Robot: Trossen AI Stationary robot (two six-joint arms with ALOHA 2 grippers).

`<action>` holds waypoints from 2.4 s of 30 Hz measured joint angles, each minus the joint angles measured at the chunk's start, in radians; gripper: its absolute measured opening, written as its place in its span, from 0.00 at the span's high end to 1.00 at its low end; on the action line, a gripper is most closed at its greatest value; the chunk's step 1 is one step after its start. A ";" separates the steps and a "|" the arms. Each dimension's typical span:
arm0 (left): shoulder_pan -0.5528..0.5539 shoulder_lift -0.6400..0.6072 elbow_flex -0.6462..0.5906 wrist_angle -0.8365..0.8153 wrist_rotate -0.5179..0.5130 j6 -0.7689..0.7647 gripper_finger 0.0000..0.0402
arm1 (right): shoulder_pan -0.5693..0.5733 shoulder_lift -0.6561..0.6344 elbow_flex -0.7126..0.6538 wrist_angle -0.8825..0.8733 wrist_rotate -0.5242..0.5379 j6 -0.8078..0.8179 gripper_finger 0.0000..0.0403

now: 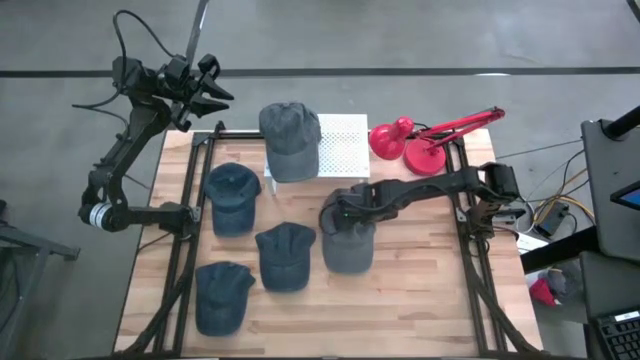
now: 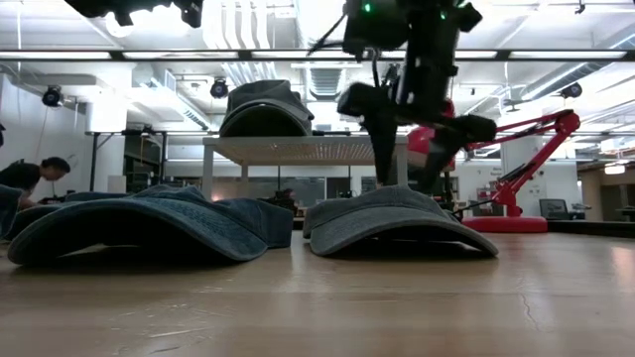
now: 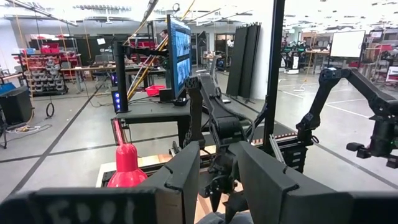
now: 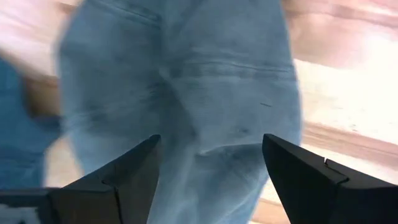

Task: Pick & Place hat
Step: Stack the gray cap on the gray cap on the shelf

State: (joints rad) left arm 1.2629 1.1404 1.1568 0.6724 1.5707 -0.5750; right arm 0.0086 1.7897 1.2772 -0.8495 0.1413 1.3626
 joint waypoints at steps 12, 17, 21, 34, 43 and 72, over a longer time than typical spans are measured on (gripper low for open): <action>-0.002 -0.004 -0.100 0.000 0.000 0.025 0.71 | 0.000 0.000 -0.106 0.123 0.000 0.041 0.39; -0.002 -0.027 -0.145 0.001 0.000 0.058 0.71 | -0.001 0.000 -0.153 0.222 0.000 0.049 0.42; -0.002 -0.047 -0.159 0.001 0.000 0.062 0.71 | -0.004 0.000 -0.195 0.235 -0.004 0.081 0.44; -0.002 -0.099 -0.169 0.001 0.000 0.046 0.71 | -0.002 0.000 -0.244 0.233 -0.046 0.121 0.78; -0.002 -0.144 -0.219 0.001 0.000 0.040 0.71 | -0.001 -0.019 -0.181 0.216 -0.175 0.008 0.97; -0.002 -0.165 -0.229 0.001 0.000 0.040 0.71 | -0.016 -0.296 0.337 0.160 -0.093 -0.214 0.98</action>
State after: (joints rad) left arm 1.2610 0.9752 0.9283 0.6731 1.5707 -0.5353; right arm -0.0073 1.4937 1.6143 -0.6895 0.0481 1.1482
